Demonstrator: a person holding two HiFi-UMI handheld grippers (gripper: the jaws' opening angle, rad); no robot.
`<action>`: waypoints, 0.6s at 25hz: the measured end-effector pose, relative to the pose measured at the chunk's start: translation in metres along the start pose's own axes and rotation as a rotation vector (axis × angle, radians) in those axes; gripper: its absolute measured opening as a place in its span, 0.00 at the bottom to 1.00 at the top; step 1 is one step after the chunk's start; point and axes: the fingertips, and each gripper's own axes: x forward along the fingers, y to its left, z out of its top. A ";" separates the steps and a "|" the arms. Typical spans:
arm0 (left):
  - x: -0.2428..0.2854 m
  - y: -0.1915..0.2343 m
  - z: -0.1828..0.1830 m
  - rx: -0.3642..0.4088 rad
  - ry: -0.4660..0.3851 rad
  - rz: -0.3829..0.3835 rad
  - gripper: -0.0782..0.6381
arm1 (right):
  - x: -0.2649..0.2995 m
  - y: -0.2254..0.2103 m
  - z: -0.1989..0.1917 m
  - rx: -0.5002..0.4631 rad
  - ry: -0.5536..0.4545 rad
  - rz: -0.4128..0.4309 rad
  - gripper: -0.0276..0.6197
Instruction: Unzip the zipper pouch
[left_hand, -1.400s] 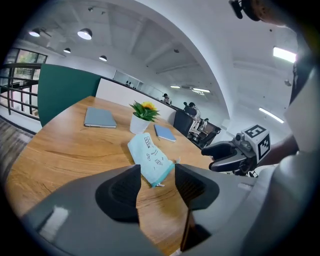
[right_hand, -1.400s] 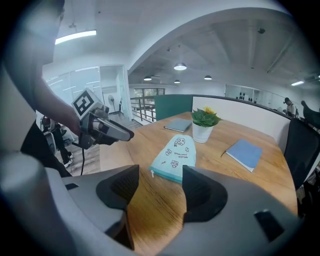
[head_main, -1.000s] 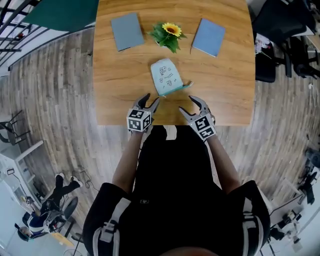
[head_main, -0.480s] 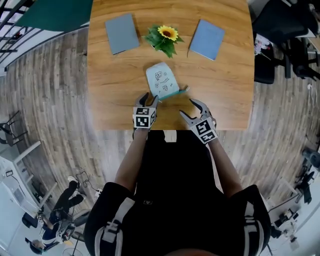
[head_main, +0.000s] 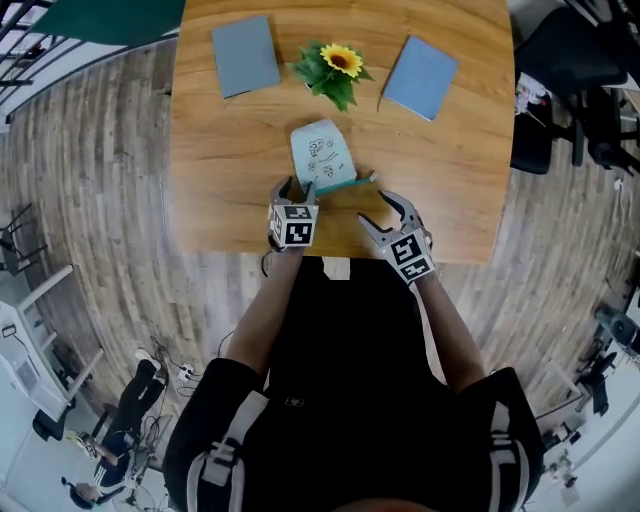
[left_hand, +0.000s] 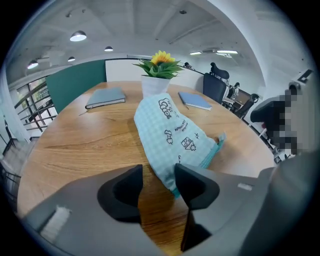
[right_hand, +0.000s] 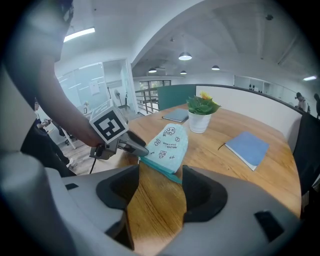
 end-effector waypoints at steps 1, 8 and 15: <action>0.001 -0.001 0.000 0.010 0.002 0.012 0.40 | 0.000 0.001 0.000 -0.002 0.001 0.005 0.46; 0.003 -0.004 0.002 0.044 0.002 0.043 0.38 | 0.000 0.000 -0.003 -0.012 0.010 0.020 0.46; 0.004 -0.006 0.000 0.011 0.029 0.024 0.26 | 0.002 0.003 -0.004 -0.018 0.013 0.046 0.46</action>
